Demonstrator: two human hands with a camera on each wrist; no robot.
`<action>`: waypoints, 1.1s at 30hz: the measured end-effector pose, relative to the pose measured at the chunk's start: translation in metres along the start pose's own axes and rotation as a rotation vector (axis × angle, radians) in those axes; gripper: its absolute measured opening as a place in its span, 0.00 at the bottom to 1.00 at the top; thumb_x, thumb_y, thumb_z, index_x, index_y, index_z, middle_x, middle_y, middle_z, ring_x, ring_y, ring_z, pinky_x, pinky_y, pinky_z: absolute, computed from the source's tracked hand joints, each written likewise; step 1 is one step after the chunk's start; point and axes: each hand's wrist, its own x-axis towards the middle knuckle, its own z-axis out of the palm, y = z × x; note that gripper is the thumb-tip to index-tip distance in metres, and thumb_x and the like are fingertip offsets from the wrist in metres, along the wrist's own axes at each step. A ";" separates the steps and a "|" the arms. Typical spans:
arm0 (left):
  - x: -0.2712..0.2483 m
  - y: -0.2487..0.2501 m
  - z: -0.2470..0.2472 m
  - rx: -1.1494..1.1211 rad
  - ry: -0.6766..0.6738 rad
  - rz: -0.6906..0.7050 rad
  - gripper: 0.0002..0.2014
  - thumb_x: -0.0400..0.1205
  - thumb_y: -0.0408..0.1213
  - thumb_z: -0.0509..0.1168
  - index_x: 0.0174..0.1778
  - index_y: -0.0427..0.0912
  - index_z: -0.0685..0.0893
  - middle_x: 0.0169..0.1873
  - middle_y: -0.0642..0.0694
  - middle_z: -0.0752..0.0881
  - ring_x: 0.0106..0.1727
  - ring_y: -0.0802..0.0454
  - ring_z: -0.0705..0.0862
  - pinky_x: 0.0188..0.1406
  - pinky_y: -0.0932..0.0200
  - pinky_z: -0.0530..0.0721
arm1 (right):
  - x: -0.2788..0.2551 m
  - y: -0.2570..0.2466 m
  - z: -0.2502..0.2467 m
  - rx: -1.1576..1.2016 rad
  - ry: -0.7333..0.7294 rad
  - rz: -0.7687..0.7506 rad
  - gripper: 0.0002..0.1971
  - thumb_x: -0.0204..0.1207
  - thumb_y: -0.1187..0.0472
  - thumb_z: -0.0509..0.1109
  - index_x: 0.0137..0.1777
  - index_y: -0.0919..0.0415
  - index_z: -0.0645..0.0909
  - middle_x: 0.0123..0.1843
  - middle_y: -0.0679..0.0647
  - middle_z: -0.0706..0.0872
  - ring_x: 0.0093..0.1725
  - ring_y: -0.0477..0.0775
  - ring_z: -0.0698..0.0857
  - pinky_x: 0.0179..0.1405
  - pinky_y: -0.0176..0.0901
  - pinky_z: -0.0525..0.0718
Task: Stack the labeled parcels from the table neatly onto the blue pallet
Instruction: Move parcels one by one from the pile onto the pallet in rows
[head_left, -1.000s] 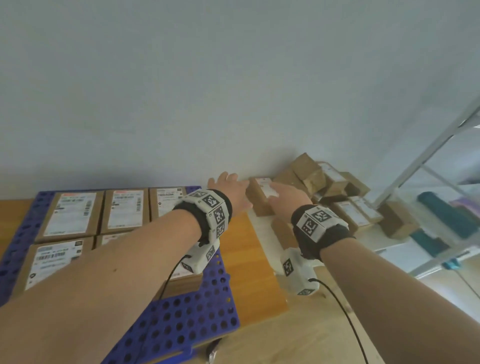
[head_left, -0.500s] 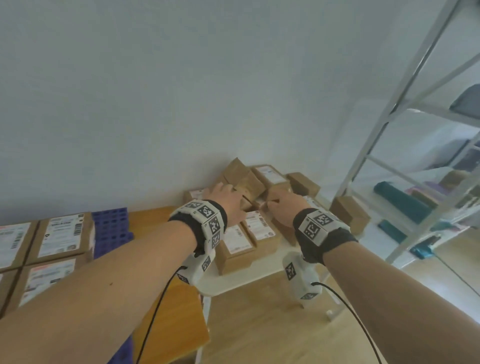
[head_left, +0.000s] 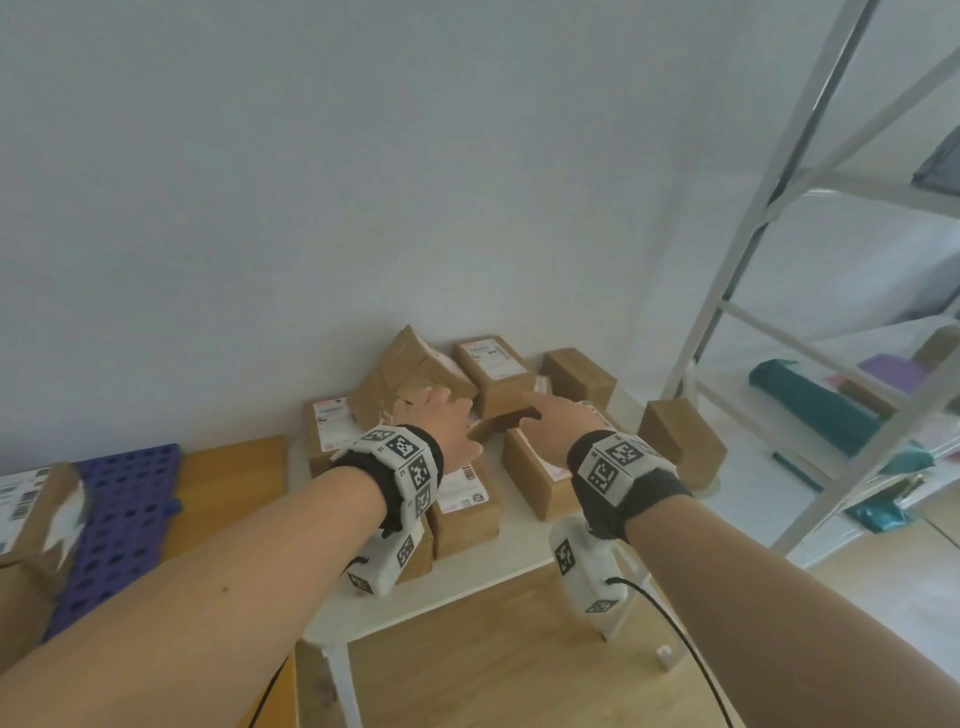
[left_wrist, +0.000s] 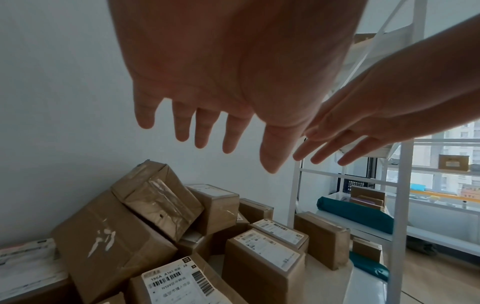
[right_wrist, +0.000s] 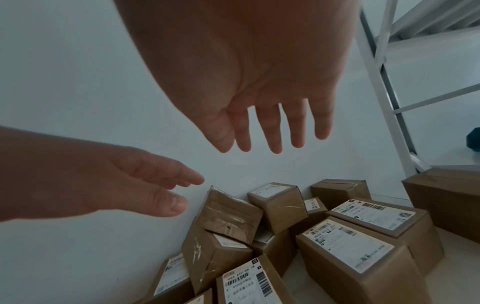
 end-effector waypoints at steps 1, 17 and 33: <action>0.009 0.000 0.000 0.003 -0.005 -0.007 0.30 0.82 0.53 0.57 0.79 0.48 0.63 0.80 0.44 0.61 0.81 0.43 0.58 0.76 0.39 0.61 | 0.009 0.003 0.000 -0.004 -0.006 -0.008 0.22 0.84 0.55 0.54 0.77 0.52 0.66 0.76 0.59 0.74 0.73 0.61 0.74 0.72 0.51 0.71; 0.174 -0.043 -0.009 -0.051 0.064 -0.171 0.32 0.81 0.56 0.58 0.80 0.49 0.60 0.80 0.45 0.61 0.80 0.44 0.57 0.78 0.46 0.60 | 0.204 0.006 0.001 -0.137 -0.152 -0.174 0.23 0.83 0.58 0.55 0.79 0.52 0.64 0.80 0.58 0.69 0.76 0.61 0.71 0.75 0.50 0.70; 0.237 -0.078 0.003 -0.299 -0.032 -0.520 0.38 0.79 0.46 0.66 0.81 0.42 0.55 0.79 0.40 0.60 0.78 0.39 0.63 0.76 0.45 0.66 | 0.300 -0.015 0.016 -0.341 -0.330 -0.473 0.16 0.83 0.64 0.57 0.66 0.67 0.78 0.66 0.61 0.80 0.66 0.62 0.80 0.64 0.51 0.80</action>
